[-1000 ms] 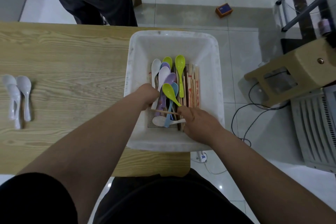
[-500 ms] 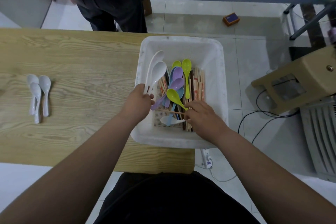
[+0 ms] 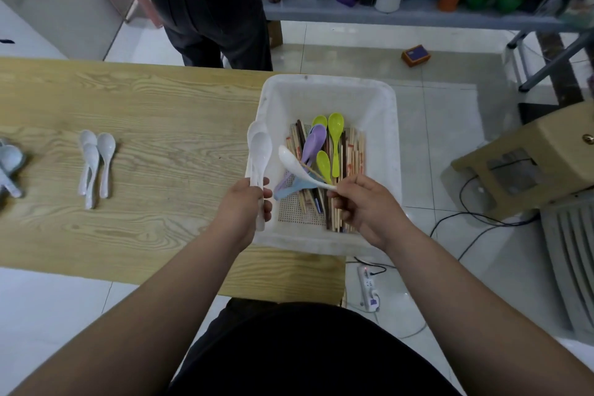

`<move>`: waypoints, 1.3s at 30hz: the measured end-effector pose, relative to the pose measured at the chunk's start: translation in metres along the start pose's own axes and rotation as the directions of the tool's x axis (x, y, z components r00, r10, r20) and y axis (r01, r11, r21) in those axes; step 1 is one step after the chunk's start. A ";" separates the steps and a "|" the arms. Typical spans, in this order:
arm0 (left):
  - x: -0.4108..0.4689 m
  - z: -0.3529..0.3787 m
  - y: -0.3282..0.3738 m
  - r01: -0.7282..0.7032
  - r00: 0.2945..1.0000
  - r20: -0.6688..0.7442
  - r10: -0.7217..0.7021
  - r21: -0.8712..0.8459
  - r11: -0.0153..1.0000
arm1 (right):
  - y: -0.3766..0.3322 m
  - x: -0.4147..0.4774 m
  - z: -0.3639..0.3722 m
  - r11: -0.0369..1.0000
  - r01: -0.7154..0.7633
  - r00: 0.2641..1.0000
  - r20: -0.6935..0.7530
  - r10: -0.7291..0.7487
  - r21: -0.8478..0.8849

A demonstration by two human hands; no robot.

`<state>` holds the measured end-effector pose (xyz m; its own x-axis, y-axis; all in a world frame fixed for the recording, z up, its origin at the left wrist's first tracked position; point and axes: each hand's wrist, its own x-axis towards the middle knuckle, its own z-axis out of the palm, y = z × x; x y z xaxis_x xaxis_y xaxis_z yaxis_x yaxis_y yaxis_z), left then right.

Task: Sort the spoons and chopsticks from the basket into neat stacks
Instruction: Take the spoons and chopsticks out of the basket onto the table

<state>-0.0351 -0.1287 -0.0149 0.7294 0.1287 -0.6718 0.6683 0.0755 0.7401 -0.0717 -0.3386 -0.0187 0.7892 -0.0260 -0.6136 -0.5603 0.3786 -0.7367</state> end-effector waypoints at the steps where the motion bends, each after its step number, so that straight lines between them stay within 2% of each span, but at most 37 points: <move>1: -0.004 0.003 -0.002 0.003 1.000 0.017 -0.003 -0.009 1.000 | 0.003 -0.001 0.007 0.999 -0.004 1.000 -0.018 0.005 0.040; 5: -0.016 0.012 -0.011 -0.016 0.990 0.137 0.026 -0.071 0.997 | 0.021 -0.003 0.037 0.999 0.000 0.999 -0.035 -0.001 -0.048; 9: -0.027 0.007 -0.012 -0.064 0.973 0.214 0.083 -0.091 0.994 | 0.031 -0.005 0.057 0.964 0.082 0.995 0.082 -0.063 -0.252; 14: -0.030 -0.022 -0.015 -0.094 0.976 0.186 0.116 -0.123 0.988 | 0.032 -0.001 0.083 0.903 0.196 0.975 0.173 -0.139 -0.382; 18: -0.024 -0.056 -0.014 -0.100 0.979 0.151 0.134 -0.211 0.972 | 0.036 0.006 0.117 0.827 0.275 0.949 0.277 -0.152 -0.491; 24: 0.007 -0.125 -0.004 -0.095 0.983 0.125 0.136 -0.291 0.952 | 0.046 0.030 0.195 0.781 0.248 0.946 0.315 -0.069 -0.574; 26: 0.020 -0.151 0.005 -0.106 0.990 0.058 0.128 -0.289 0.951 | 0.053 0.042 0.225 0.780 0.219 0.954 0.298 -0.043 -0.586; 28: 0.036 -0.182 0.011 -0.110 0.991 -0.096 0.088 -0.250 0.962 | 0.063 0.057 0.256 0.786 0.179 0.966 0.257 -0.027 -0.592; 32: 0.078 -0.261 0.014 -0.077 0.947 -0.322 0.017 -0.173 0.982 | 0.089 0.096 0.319 0.762 0.126 0.977 0.211 0.014 -0.635; 34: 0.097 -0.302 0.016 -0.063 0.920 -0.391 0.024 -0.086 0.994 | 0.102 0.118 0.349 0.746 0.107 0.984 0.175 0.013 -0.657; 39: 0.144 -0.382 0.026 -0.111 0.874 -0.480 0.077 -0.043 0.993 | 0.132 0.168 0.411 0.731 0.044 0.999 0.024 -0.039 -0.681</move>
<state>0.0317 0.2695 -0.0809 0.6189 0.5926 -0.5155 0.5761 0.1037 0.8108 0.0901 0.0871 -0.1023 0.8159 -0.0187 -0.5779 -0.5459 -0.3543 -0.7592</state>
